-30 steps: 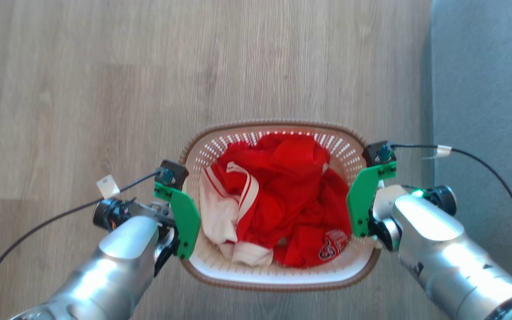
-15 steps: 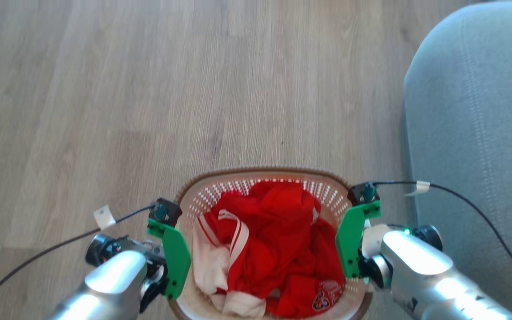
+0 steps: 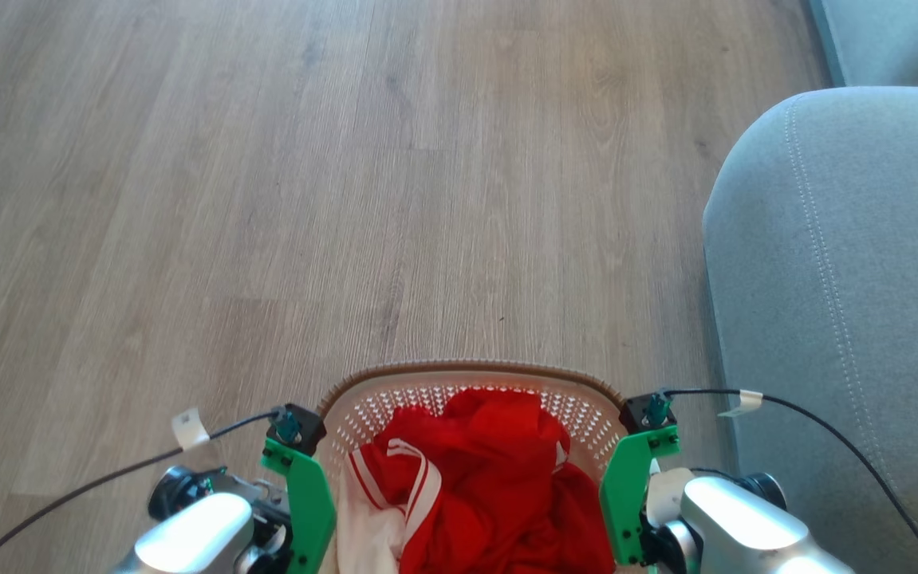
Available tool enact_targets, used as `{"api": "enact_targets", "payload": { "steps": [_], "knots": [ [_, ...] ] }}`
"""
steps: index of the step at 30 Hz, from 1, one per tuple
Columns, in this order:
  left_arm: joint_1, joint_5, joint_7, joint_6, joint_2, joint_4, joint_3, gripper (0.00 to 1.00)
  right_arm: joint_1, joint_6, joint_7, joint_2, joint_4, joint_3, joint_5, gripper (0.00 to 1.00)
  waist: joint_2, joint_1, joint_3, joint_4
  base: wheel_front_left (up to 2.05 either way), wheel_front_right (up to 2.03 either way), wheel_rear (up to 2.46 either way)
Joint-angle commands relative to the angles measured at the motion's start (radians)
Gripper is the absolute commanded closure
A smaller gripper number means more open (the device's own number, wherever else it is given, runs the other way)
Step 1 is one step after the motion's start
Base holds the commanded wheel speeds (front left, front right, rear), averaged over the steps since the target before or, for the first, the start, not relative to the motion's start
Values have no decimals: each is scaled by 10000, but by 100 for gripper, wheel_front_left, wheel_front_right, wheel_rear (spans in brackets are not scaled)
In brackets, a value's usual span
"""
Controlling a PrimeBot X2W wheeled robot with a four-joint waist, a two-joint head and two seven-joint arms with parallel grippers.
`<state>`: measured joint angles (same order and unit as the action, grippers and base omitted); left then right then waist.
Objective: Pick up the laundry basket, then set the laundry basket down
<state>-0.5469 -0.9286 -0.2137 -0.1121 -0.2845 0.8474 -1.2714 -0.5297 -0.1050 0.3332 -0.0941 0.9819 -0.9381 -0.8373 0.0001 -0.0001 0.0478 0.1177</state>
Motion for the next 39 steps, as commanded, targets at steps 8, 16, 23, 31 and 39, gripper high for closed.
{"api": "enact_targets", "payload": {
  "steps": [8,16,23,31,39],
  "knots": [
    [-56,403,-524,188,-348,-1368,-83,100,-335,-257,-275,438,-580,-423,233,100,-1,1,-32,-7,0,0,0],
    [-62,366,-685,446,-585,-1881,-71,100,-445,-257,-328,438,-562,-470,223,100,-1,1,4,4,0,0,0],
    [-37,319,-776,551,-699,-2140,-69,100,-485,-257,-348,438,-563,-533,207,100,-1,1,25,-15,0,0,0],
    [-22,302,-871,615,-781,-2357,-70,100,-527,-257,-359,438,-552,-581,159,100,-1,1,46,-35,0,0,0],
    [-22,307,-944,664,-819,-2475,-72,100,-564,-257,-362,438,-532,-632,113,100,-1,1,50,-40,0,0,0]
  ]
}}
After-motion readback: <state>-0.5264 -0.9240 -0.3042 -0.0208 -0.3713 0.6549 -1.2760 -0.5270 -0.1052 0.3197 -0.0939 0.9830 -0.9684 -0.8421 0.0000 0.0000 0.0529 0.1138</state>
